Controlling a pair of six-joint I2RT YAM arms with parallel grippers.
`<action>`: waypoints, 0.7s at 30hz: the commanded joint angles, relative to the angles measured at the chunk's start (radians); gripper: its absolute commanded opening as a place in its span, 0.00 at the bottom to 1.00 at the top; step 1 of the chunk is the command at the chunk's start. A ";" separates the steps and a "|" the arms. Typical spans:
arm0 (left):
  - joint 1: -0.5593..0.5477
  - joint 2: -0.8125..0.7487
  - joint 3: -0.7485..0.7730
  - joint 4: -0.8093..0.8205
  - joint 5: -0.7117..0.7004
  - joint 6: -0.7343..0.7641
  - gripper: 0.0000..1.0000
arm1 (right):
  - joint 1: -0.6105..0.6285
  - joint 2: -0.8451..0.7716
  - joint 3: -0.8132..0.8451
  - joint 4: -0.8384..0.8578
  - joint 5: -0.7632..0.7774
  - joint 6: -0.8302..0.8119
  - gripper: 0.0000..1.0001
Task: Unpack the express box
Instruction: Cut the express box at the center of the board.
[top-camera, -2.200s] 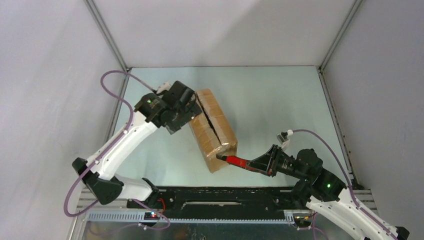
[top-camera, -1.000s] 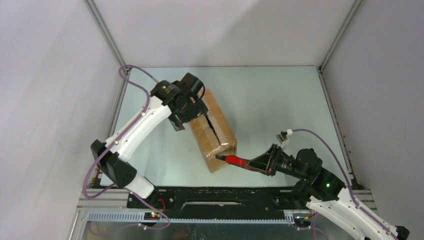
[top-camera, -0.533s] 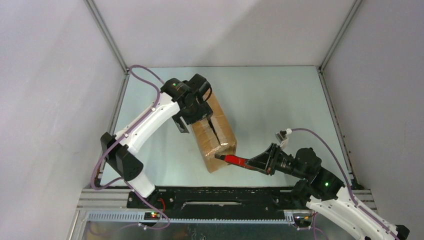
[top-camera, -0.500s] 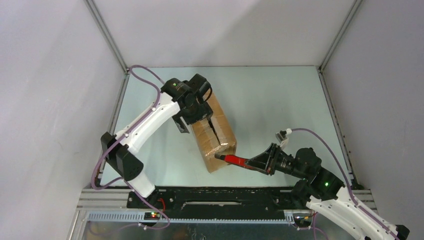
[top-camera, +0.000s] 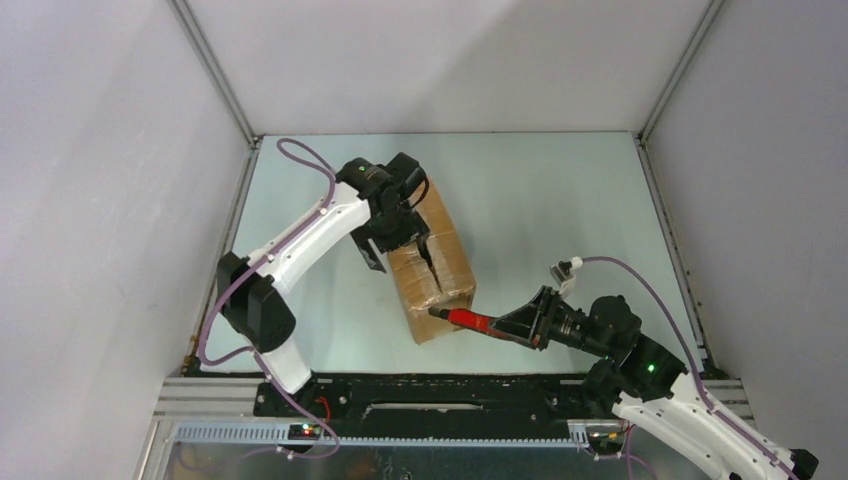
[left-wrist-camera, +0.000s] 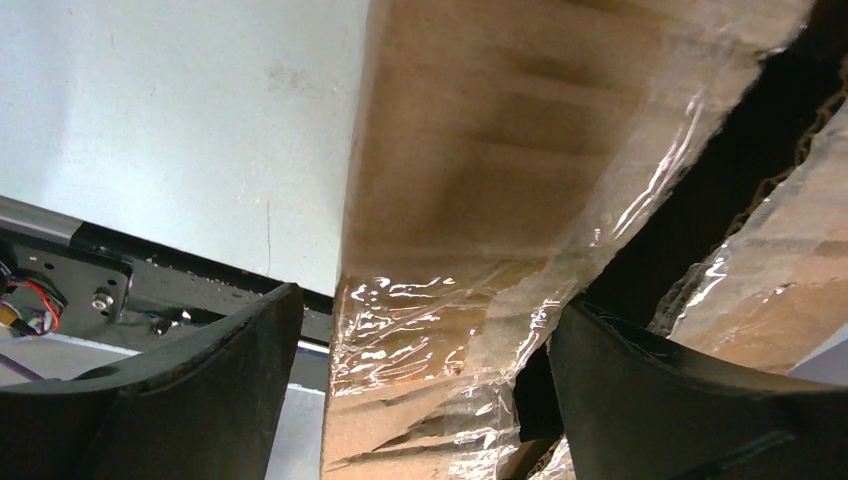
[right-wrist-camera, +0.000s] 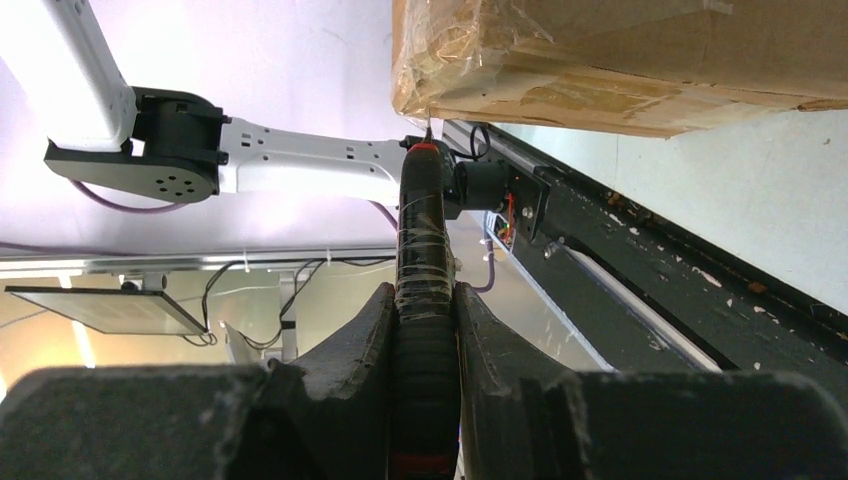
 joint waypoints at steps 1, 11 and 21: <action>-0.005 0.013 0.061 -0.056 0.004 0.016 0.88 | 0.002 0.007 0.003 0.091 -0.010 -0.005 0.00; -0.005 -0.054 0.085 -0.054 0.007 0.001 0.60 | 0.003 0.033 -0.006 0.120 -0.016 -0.007 0.00; -0.001 -0.102 0.040 -0.017 0.022 -0.033 0.19 | 0.012 0.014 -0.007 0.142 -0.028 0.005 0.00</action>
